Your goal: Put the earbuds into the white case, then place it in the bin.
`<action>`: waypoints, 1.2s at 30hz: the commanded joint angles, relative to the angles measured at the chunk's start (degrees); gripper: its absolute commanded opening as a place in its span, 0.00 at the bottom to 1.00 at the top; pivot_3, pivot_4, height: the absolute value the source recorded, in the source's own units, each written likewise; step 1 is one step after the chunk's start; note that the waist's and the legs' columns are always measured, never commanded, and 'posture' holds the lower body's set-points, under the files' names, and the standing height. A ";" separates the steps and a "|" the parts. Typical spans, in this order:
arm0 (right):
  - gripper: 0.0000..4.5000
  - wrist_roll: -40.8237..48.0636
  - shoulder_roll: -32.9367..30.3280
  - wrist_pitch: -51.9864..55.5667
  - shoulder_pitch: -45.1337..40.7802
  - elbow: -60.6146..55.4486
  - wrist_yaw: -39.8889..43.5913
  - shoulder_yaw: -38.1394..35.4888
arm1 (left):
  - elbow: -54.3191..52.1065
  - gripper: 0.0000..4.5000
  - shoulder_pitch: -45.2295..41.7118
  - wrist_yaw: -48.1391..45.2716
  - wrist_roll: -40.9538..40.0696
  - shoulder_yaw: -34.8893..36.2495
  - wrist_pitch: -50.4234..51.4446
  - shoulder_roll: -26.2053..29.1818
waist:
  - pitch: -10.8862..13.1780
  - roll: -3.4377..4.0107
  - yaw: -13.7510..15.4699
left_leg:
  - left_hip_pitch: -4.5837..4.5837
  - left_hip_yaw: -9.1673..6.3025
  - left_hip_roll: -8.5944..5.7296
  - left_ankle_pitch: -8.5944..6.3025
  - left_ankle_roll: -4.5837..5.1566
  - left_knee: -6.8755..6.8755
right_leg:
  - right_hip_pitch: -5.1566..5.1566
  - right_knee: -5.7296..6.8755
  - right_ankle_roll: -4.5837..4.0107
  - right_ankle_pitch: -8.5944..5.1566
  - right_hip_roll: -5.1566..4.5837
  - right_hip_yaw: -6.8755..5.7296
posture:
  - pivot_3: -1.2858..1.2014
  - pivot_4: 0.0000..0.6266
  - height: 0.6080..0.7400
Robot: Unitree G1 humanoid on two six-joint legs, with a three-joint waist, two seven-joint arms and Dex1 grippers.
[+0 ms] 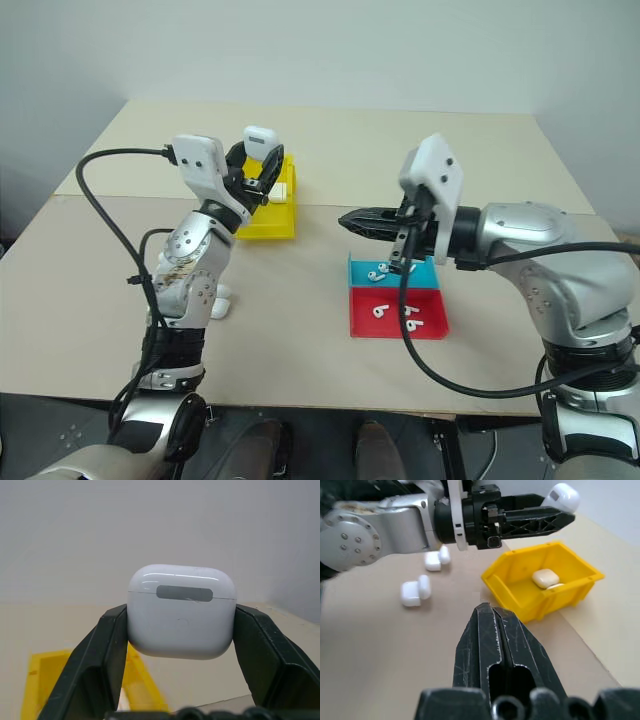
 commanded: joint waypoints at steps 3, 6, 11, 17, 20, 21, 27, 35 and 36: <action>0.01 -1.67 1.42 0.12 -0.87 -2.59 -2.86 -0.26 | 8.86 0.63 -5.05 4.25 4.48 0.01 -5.58 -0.43 | 0.00 0.00 0.02 | -0.05 0.01 -0.01 0.00 0.00 0.00 | 0.00 0.00 0.00 0.00 -0.01 0.01 | 0.52 0.24 1.00; 0.01 -1.44 1.46 0.30 -0.66 -2.95 -2.89 -0.53 | 12.33 0.63 -6.63 6.01 4.76 0.71 -6.71 -1.22 | 0.00 0.00 0.03 | -0.06 0.00 -0.01 0.00 0.00 0.00 | 0.01 0.00 0.00 0.00 -0.02 0.01 | 0.52 0.24 1.00; 0.00 -0.85 1.46 0.46 -0.54 -2.84 -2.65 -1.30 | 15.07 0.84 -7.77 7.58 5.89 0.47 -5.55 -1.29 | 0.00 0.00 0.02 | -0.04 0.00 -0.01 0.00 0.00 0.01 | 0.01 0.00 0.00 0.00 -0.02 0.01 | 0.52 0.24 1.00; 0.00 -0.34 1.25 0.39 -0.22 -2.84 -2.54 -1.71 | 13.16 0.99 -6.97 6.92 6.28 0.30 -4.88 0.24 | 0.00 0.00 -0.06 | -0.02 0.01 -0.01 0.00 0.00 0.00 | 0.01 0.01 0.00 0.00 -0.02 0.01 | 0.52 0.24 1.00; 0.00 0.03 1.24 0.51 0.53 -3.10 -2.70 -2.14 | 8.54 0.99 -5.87 2.52 2.66 2.10 -3.19 2.52 | 0.00 0.00 -0.08 | -0.03 0.00 -0.01 0.00 0.00 0.01 | 0.01 0.04 0.00 0.01 -0.02 0.01 | 0.52 0.24 1.00; 0.00 0.12 1.32 0.50 0.83 -3.09 -2.82 -2.32 | 6.79 0.99 -5.42 0.50 0.93 2.92 -2.59 3.60 | 0.00 0.00 -0.18 | -0.03 0.00 0.00 0.00 0.00 0.01 | 0.01 0.08 0.00 0.01 -0.02 0.01 | 0.52 0.24 1.00; 0.00 -2.47 4.48 -6.52 5.56 -2.18 -4.23 -3.75 | -7.30 0.99 1.38 -12.93 -6.67 3.70 4.46 13.07 | -0.01 0.01 -0.82 | 0.01 0.00 0.04 0.00 0.00 -0.03 | 0.01 0.29 -0.01 0.01 0.01 0.02 | 0.52 0.24 1.00; 0.00 -4.68 4.64 -13.37 16.72 -2.27 -2.01 -6.55 | -29.33 0.99 17.78 -27.19 -21.93 9.90 15.17 27.09 | -0.01 0.02 -1.28 | 0.05 -0.01 0.08 0.00 -0.01 -0.01 | 0.03 0.28 -0.02 0.00 -0.01 0.00 | 0.52 0.24 1.00; 0.00 -3.69 4.55 -12.96 17.58 -2.64 -1.64 -7.39 | -31.00 0.99 19.37 -27.71 -24.21 11.15 17.40 28.49 | -0.02 0.02 -1.34 | 0.09 0.00 0.08 0.00 -0.01 -0.01 | 0.06 0.21 -0.03 -0.01 -0.01 0.01 | 0.52 0.24 1.00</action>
